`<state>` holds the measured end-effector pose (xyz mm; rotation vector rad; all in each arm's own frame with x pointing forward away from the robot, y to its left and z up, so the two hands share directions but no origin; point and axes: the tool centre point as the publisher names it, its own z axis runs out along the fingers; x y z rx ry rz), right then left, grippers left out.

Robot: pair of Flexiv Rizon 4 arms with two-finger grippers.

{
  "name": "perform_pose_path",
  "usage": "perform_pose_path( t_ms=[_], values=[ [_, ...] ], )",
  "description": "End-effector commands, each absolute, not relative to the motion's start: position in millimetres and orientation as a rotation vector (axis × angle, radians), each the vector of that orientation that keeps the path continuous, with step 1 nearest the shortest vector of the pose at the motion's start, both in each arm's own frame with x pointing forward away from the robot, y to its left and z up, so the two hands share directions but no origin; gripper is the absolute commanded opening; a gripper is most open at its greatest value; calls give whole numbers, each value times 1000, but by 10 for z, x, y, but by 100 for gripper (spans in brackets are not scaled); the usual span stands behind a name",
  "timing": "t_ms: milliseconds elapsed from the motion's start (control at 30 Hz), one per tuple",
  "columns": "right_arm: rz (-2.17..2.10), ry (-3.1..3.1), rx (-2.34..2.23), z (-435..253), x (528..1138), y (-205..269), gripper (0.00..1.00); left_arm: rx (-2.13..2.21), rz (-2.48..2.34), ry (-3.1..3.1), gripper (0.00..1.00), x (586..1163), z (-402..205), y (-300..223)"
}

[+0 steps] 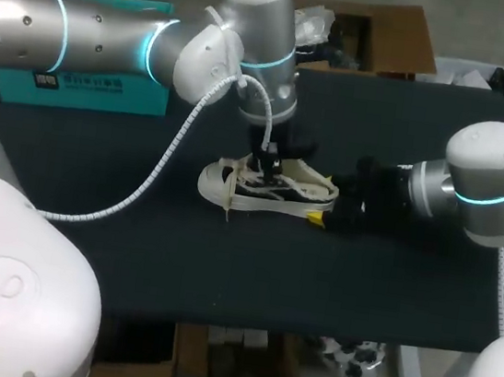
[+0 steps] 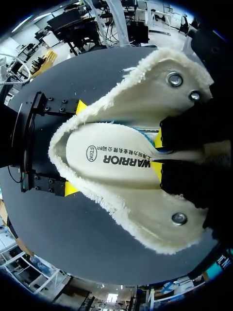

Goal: Open the shoe tongue, take the insole out of the shoe, put the insole back into the shoe, and pack the shoe into the shoebox

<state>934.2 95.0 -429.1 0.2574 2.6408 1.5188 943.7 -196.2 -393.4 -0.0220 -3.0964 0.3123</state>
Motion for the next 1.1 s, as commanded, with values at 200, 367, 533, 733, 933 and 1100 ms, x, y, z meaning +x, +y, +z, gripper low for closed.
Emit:
perform_pose_path(
  t_ms=[200, 367, 533, 733, 933, 1100],
  values=[
    [1526, 2641, 250, -4335, 9292, 986, 0, -88, 523, -2997, 0, 9383, -3588, -1983],
    [1526, 2641, 250, -4335, 9292, 986, 0, -99, 573, -2982, 0, 9291, -3486, -2020],
    [1526, 2641, 250, -4335, 9292, 986, 0, -100, 616, -2943, 0, 9258, -3442, -2038],
    [1526, 2641, 250, -4335, 9292, 986, 0, -84, 641, -2939, 0, 9215, -3405, -2093],
    [1526, 2641, 250, -4335, 9292, 986, 0, -31, 631, -2988, 43, 9166, -3410, -2175],
    [1526, 2641, 250, -4335, 9292, 986, 0, 12, 614, -3049, 55, 9108, -3411, -2258]
  ],
)
